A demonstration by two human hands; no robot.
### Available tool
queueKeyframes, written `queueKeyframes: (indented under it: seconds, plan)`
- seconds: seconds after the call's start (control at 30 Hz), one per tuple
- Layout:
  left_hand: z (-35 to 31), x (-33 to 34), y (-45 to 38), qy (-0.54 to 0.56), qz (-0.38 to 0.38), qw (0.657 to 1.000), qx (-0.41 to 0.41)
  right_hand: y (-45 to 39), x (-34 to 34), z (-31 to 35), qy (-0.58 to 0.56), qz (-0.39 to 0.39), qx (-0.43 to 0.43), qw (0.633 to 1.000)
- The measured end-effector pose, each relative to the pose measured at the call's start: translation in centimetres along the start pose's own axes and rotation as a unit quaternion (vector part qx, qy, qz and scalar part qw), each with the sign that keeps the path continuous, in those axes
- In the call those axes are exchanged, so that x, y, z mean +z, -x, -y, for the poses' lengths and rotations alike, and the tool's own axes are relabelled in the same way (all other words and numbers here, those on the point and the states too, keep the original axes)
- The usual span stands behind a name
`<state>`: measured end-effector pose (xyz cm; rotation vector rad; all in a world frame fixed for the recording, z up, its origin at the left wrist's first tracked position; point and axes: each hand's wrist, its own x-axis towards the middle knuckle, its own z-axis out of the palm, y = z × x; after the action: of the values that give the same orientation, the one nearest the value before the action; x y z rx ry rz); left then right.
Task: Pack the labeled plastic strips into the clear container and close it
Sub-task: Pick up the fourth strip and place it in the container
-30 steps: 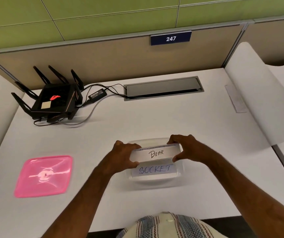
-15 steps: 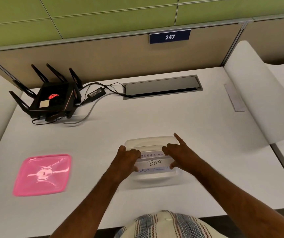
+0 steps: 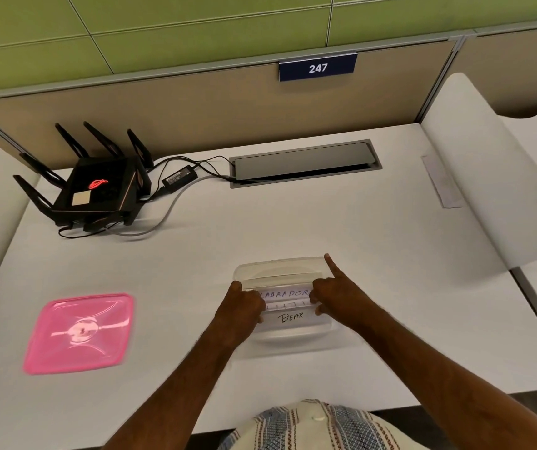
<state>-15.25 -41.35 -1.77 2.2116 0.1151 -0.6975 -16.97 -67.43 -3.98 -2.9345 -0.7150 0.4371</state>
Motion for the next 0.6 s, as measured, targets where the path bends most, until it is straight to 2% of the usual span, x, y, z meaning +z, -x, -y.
queueKeyframes:
  seconds: [0.13,0.27,0.33,0.43,0.53,0.6]
  plan:
    - [0.2,0.3,-0.2,-0.074,-0.004,0.997,0.036,0.0,0.4,-0.1,0.014,-0.011,0.0,1.0]
    - [1.0,0.9,-0.8,-0.2,-0.007,0.974,0.108,0.0,0.5,0.0,0.021,-0.007,0.006,1.0]
    - [1.1,0.9,-1.0,-0.307,-0.011,0.939,0.157,0.0,0.4,0.0,0.029,-0.002,0.009,1.0]
    - [0.9,0.9,-1.0,-0.394,-0.027,0.895,0.206,0.2,0.3,0.1,0.041,0.006,0.009,0.999]
    - [-0.3,1.2,-1.2,-0.406,-0.039,0.879,0.248,0.7,0.3,0.0,0.021,-0.014,-0.002,1.0]
    - [-1.2,1.3,-1.6,-0.379,-0.053,0.886,0.263,1.2,0.1,-0.4,-0.015,-0.056,-0.009,0.998]
